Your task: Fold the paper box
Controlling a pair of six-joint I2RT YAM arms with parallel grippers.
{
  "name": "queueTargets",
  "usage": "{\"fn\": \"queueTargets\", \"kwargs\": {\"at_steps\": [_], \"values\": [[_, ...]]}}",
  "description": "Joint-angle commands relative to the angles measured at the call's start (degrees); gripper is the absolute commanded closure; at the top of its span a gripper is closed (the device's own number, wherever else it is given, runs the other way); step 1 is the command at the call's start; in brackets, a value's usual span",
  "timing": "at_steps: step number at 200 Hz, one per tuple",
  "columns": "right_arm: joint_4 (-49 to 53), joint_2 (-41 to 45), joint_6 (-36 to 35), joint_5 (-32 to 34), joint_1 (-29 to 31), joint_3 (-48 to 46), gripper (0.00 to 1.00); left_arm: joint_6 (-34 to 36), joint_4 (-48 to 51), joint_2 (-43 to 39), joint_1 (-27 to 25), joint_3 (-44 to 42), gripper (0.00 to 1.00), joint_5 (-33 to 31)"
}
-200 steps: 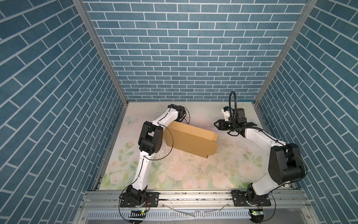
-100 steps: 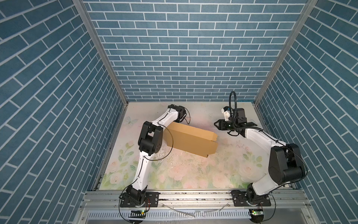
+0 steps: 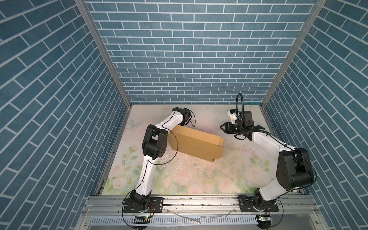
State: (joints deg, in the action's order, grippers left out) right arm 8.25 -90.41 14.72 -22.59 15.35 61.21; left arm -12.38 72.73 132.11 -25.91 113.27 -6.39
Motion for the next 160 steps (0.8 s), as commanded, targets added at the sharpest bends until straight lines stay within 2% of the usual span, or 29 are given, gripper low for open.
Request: {"fn": "queueTargets", "kwargs": {"at_steps": [1, 62, 104, 131, 147, 160], "values": [[0.3, 1.1, 0.2, -0.8, -0.1, 1.3, 0.52, -0.2, 0.3, -2.5, -0.2, 1.6, 0.64, -0.2], [0.8, 0.9, 0.2, -0.7, -0.1, 1.7, 0.52, -0.6, 1.0, -6.5, 0.0, 6.3, 0.56, 0.6], [2.0, -0.1, 0.0, 0.2, -0.1, 4.0, 0.52, -0.6, 4.1, -10.9, 1.5, 15.9, 0.54, 0.1], [4.0, -1.4, -0.2, 1.8, -0.3, 6.8, 0.52, -0.7, 6.1, -15.7, 2.2, 21.4, 0.54, -3.0], [5.1, -2.3, -0.2, 2.5, -0.8, 8.7, 0.52, -1.4, 6.0, -21.0, 2.2, 20.4, 0.55, -3.9], [6.1, -3.5, -0.3, 2.3, -1.4, 10.4, 0.52, -2.6, 3.3, -27.8, 1.8, 14.1, 0.56, -3.6]]}}
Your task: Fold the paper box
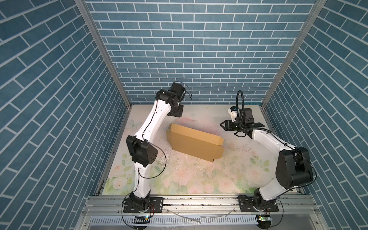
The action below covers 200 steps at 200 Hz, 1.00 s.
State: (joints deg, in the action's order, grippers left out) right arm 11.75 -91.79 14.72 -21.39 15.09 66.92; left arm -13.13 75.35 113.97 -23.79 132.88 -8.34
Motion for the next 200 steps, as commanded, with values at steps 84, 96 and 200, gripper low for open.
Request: {"fn": "queueTargets", "kwargs": {"at_steps": [84, 96, 200], "values": [[2.9, -14.0, -0.6, -4.2, -2.9, 11.7, 0.56, -26.2, -19.8, -55.0, -14.1, -66.7, 0.64, -3.5], [2.8, -15.1, -0.9, -5.2, -2.8, 11.7, 0.57, -30.6, -22.8, -57.4, -18.5, -72.2, 0.65, -4.9], [1.3, -21.2, -3.0, -10.9, -1.9, 8.9, 0.59, -40.9, -65.3, -42.0, -31.3, -97.7, 0.72, -5.7]]}}
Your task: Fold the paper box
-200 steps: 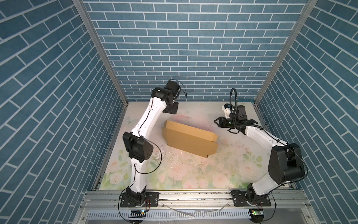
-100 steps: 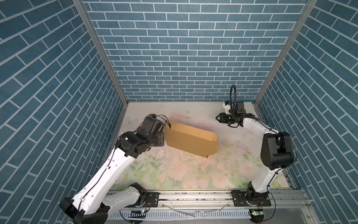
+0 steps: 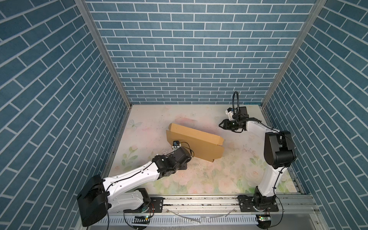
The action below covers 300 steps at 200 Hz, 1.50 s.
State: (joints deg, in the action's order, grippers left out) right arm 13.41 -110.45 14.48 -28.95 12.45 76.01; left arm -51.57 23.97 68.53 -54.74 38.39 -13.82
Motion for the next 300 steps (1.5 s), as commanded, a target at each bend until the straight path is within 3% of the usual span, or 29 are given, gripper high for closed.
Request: {"fn": "queueTargets", "kwargs": {"at_steps": [1, 69, 116, 217, 300], "values": [[-0.3, -2.6, -2.8, -3.4, 0.8, -0.3, 0.59, -2.5, -14.1, 3.6, -0.3, -3.3, 0.72, -0.2], [-3.4, -1.7, -3.6, -5.5, 2.9, -5.4, 0.63, -4.6, -23.7, 6.4, 0.3, -9.7, 0.74, -3.2], [-4.8, 0.4, -3.0, -5.1, 4.1, -9.6, 0.65, -2.0, -29.5, 9.8, 6.1, -11.1, 0.74, -1.0], [-12.2, 8.2, 1.8, -5.2, 7.9, -23.6, 0.66, 6.1, -39.4, 22.2, 18.8, -5.7, 0.75, 7.3], [-16.9, 16.5, 9.9, -0.1, 16.6, -33.4, 0.67, 11.5, -42.7, 35.2, 27.9, 7.7, 0.76, 17.4]]}}
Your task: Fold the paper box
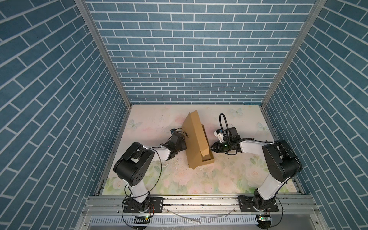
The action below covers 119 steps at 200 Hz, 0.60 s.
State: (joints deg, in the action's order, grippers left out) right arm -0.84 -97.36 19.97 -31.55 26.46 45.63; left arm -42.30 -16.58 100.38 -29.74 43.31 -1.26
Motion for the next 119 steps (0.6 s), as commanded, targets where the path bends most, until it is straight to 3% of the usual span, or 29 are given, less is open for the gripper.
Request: {"fn": "queueTargets", "kwargs": {"at_steps": [1, 50, 84, 119], "values": [[-2.7, 3.6, 4.5, 2.6, 2.8, -3.2, 0.67, 2.2, -2.3, 3.5, 3.0, 2.9, 0.76, 5.1], [-3.8, 11.2, 10.1, 8.6, 7.4, -10.4, 0.67, 3.0, -2.8, 5.3, 9.8, 7.3, 0.72, 12.0], [7.6, 16.3, 5.4, 15.1, 7.4, -6.0, 0.64, 5.4, 3.1, -1.8, 11.9, 7.0, 0.68, 13.4], [12.8, 17.4, 1.8, 16.2, 7.4, -0.2, 0.63, 7.1, 8.4, -11.1, 11.8, 3.5, 0.66, 14.1]]}}
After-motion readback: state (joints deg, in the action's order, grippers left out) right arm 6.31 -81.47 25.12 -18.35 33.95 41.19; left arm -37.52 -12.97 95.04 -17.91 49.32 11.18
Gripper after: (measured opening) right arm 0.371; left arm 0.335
